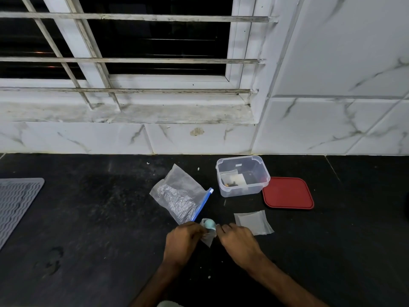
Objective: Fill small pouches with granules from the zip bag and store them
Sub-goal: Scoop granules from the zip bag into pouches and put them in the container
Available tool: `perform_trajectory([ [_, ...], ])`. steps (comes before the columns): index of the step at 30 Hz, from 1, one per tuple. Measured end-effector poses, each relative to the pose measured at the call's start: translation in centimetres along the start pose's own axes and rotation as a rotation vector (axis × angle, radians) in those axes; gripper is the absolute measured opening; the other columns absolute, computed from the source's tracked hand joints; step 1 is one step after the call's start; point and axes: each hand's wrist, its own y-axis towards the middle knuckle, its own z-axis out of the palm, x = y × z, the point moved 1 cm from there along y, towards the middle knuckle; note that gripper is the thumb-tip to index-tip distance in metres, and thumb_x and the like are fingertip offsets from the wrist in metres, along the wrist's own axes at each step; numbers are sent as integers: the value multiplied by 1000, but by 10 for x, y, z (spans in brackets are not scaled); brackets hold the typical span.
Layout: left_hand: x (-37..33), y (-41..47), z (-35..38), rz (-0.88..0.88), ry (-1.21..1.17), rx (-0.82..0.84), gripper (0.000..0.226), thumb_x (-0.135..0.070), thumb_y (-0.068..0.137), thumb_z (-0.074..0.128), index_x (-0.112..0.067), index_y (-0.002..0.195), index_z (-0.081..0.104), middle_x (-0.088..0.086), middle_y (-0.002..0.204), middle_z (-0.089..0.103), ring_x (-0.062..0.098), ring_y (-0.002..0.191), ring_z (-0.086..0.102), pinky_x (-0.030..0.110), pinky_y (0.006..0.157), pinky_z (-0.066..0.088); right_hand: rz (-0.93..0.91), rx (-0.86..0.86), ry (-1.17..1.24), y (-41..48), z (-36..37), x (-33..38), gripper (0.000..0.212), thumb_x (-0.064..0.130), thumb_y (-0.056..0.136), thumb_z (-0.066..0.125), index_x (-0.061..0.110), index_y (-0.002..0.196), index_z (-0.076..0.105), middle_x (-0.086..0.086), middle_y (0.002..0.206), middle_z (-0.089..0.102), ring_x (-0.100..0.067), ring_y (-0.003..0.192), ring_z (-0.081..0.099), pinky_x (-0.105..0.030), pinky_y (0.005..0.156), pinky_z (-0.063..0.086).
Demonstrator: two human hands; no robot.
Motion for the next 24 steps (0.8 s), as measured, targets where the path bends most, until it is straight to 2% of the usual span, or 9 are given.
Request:
perform_trajectory([
  [8, 1, 2, 0, -44, -14, -54, 12, -35, 93, 60, -39, 98, 70, -24, 101, 66, -8, 93, 59, 15, 82, 49, -7, -48, 46, 1, -2, 0, 52, 20, 94, 54, 10, 142, 37, -13, 129, 55, -25, 113, 55, -36, 89, 47],
  [11, 4, 1, 2, -43, -14, -50, 13, -35, 93, 61, -41, 99, 70, -24, 102, 67, -9, 92, 59, 15, 83, 49, 4, -79, 37, 1, 0, -1, 47, 22, 94, 55, 12, 138, 43, -10, 125, 58, -23, 109, 57, -35, 86, 48],
  [13, 3, 0, 1, -59, -7, -47, 13, -34, 93, 61, -40, 99, 71, -23, 103, 67, -8, 92, 59, 14, 82, 48, 11, -103, 50, 0, 0, 0, 46, 25, 86, 66, 13, 129, 54, -7, 112, 64, -20, 98, 62, -33, 77, 52],
  [15, 3, 0, 0, -58, -6, -60, 14, -33, 93, 61, -39, 99, 71, -22, 103, 68, -8, 91, 59, 6, 78, 42, 11, -105, 5, 0, 1, -1, 40, 28, 61, 85, 18, 97, 71, 0, 80, 69, -14, 67, 66, -25, 52, 50],
  [16, 2, -1, 1, -52, -12, -50, 15, -32, 94, 60, -38, 101, 72, -23, 105, 67, -11, 91, 57, 3, 76, 38, 31, -116, -17, -1, 5, -1, 37, 28, 55, 88, 20, 87, 73, 3, 70, 68, -12, 58, 64, -23, 45, 48],
  [17, 1, 0, 0, -46, -13, -34, 16, -31, 95, 60, -38, 103, 71, -23, 107, 66, -13, 90, 54, 1, 75, 36, 52, -117, -13, 0, 6, -1, 35, 28, 57, 86, 20, 89, 73, 3, 70, 69, -11, 57, 64, -24, 44, 48],
  [19, 0, 0, -1, -35, -7, -32, 16, -31, 95, 59, -38, 104, 71, -23, 109, 66, -15, 89, 51, 0, 73, 35, 22, -151, 23, 0, 4, 1, 39, 26, 71, 78, 17, 108, 69, 0, 83, 70, -15, 69, 67, -29, 54, 52],
  [21, -1, 1, -1, -33, -13, -31, 16, -31, 95, 59, -38, 105, 70, -21, 110, 66, -13, 89, 52, 0, 73, 35, 3, -148, 18, 2, 5, 0, 36, 20, 89, 60, 12, 124, 56, -8, 105, 66, -23, 91, 64, -35, 72, 52],
  [24, -4, 1, -2, -28, -5, -24, 17, -30, 95, 59, -37, 106, 70, -21, 109, 66, -17, 82, 49, -1, 72, 35, 49, -188, 97, 4, 4, -2, 27, 27, 94, 53, 17, 119, 57, -4, 108, 65, -20, 93, 63, -33, 77, 51],
])
